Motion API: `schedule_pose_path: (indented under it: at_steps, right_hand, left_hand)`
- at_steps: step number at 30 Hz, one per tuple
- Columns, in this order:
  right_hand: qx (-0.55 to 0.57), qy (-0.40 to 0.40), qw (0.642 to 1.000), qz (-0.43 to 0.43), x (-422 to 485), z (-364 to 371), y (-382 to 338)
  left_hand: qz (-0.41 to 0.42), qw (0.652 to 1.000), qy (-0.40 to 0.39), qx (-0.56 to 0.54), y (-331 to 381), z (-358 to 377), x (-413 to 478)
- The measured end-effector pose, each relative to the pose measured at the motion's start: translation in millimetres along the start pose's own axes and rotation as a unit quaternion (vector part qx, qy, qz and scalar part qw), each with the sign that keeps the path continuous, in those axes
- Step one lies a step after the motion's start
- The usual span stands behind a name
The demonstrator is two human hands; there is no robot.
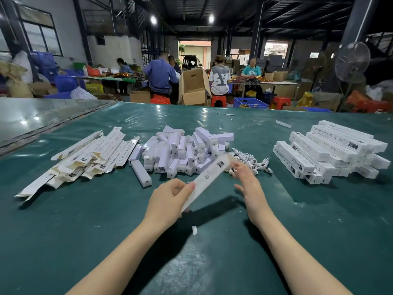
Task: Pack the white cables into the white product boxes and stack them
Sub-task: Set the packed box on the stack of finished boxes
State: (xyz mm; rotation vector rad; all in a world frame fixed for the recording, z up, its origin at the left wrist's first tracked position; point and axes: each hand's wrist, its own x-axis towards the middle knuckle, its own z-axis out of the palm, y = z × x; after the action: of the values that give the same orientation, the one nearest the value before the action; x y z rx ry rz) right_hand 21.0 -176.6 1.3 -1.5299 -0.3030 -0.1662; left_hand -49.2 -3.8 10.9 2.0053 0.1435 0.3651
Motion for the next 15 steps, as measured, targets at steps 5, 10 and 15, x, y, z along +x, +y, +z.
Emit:
schedule_pose_path:
  at_steps: [5,10,15]
  right_hand:
    - [-0.376,0.070,0.924,0.011,13,-11,20]
    - [-0.544,0.016,0.837,0.065,24,-6,25]
    - [-0.632,-0.040,0.772,0.053,34,-4,28]
  left_hand:
    - [-0.069,0.940,-0.002,-0.335,8,-8,5]
    - [-0.122,0.895,0.019,-0.428,5,-11,10]
    - [-0.064,0.968,-0.031,-0.242,3,-4,8]
